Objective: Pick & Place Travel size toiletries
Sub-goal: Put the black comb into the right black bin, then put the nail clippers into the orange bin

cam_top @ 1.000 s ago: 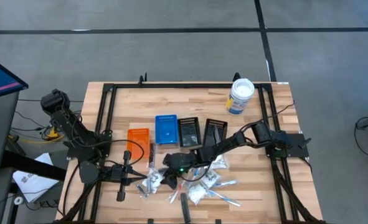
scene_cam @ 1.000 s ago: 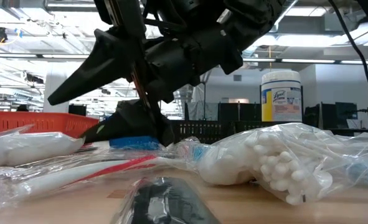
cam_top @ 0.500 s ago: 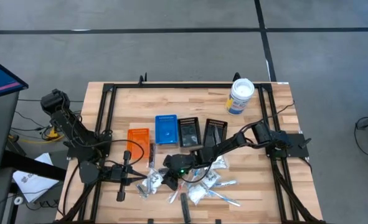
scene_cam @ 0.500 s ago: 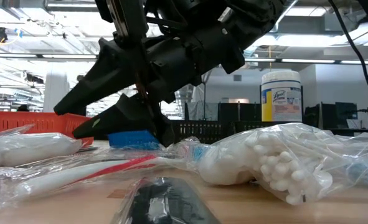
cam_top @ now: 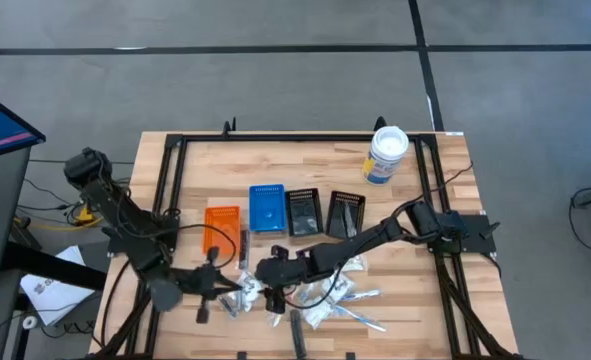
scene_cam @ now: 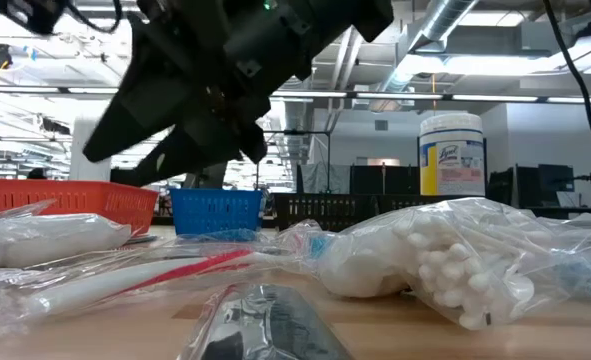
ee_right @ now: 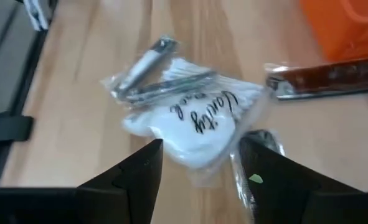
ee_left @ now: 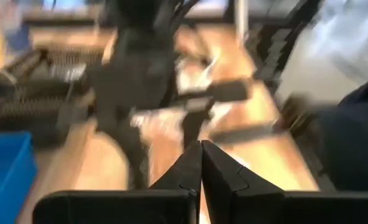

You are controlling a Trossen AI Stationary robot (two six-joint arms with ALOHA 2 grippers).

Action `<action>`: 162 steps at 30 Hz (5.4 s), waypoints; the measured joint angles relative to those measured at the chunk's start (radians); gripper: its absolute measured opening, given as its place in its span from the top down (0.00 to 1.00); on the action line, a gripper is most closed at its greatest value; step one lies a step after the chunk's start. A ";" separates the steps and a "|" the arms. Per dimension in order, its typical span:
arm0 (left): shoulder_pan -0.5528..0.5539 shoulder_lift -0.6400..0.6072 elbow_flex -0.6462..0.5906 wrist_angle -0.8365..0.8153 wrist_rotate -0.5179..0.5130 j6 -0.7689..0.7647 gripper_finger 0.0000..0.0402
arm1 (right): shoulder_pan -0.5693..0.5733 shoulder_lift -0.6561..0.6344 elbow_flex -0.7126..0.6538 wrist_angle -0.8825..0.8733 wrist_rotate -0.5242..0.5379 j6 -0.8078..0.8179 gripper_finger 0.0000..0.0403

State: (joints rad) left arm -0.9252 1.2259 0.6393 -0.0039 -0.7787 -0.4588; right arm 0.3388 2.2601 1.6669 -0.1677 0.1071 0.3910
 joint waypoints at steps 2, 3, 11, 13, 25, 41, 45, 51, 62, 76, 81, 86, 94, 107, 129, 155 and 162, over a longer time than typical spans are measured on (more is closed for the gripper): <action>-0.007 0.028 0.075 -0.093 0.029 -0.050 1.00 | 0.016 0.000 -0.001 0.002 0.027 -0.003 0.49; -0.009 0.041 0.111 -0.143 0.054 -0.075 1.00 | 0.022 -0.002 -0.005 0.010 0.037 -0.007 0.50; 0.000 0.158 0.240 -0.439 0.329 -0.412 1.00 | 0.053 -0.002 -0.011 0.035 0.100 -0.048 0.59; 0.000 0.195 0.261 -0.503 0.423 -0.510 1.00 | 0.062 -0.002 -0.011 0.053 0.119 -0.055 0.62; -0.016 0.296 0.312 -0.577 0.493 -0.046 1.00 | 0.099 -0.002 -0.010 0.127 0.238 -0.115 0.80; 0.080 0.348 0.263 -0.458 0.606 0.057 0.64 | 0.192 -0.002 -0.010 0.085 0.738 -0.134 0.94; 0.093 0.348 0.263 -0.450 0.576 0.145 0.51 | 0.192 -0.002 -0.010 0.093 0.724 -0.155 0.93; 0.098 0.348 0.247 -0.446 0.595 0.169 0.40 | 0.190 -0.002 -0.010 0.093 0.712 -0.155 0.90; 0.090 0.348 0.163 -0.361 0.615 0.119 0.42 | 0.181 -0.002 -0.010 0.092 0.708 -0.154 0.90; 0.098 0.358 0.068 -0.294 0.651 -0.002 0.61 | 0.181 -0.002 -0.010 0.093 0.705 -0.152 0.90; 0.099 0.355 0.055 -0.287 0.632 -0.050 0.84 | 0.176 -0.002 -0.010 0.091 0.705 -0.155 0.90; 0.098 0.340 0.052 -0.291 0.617 -0.158 0.91 | 0.174 -0.002 -0.010 0.074 0.706 -0.159 0.90; 0.078 0.206 0.070 -0.297 0.552 -0.306 0.91 | 0.171 -0.028 -0.011 0.028 0.732 -0.318 0.90; 0.078 -0.181 0.079 -0.353 -0.048 -0.335 0.91 | 0.258 -0.381 -0.009 -1.206 1.342 0.531 0.90; 0.543 -0.227 0.079 -0.364 0.187 -0.282 0.91 | 0.582 -0.797 -0.717 -0.947 1.158 0.850 0.90; 0.768 -0.167 0.055 -0.740 0.537 -1.126 0.91 | 0.533 -1.214 -1.270 0.449 0.727 -0.261 0.90; 0.763 -0.155 -0.042 -0.733 0.585 -1.189 0.91 | 0.495 -1.214 -1.278 0.451 0.727 -0.271 0.90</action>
State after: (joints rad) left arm -0.1617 1.0714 0.5974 -0.7372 -0.1934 -1.6474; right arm 0.8342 1.0462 0.3889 0.2836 0.8345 0.1196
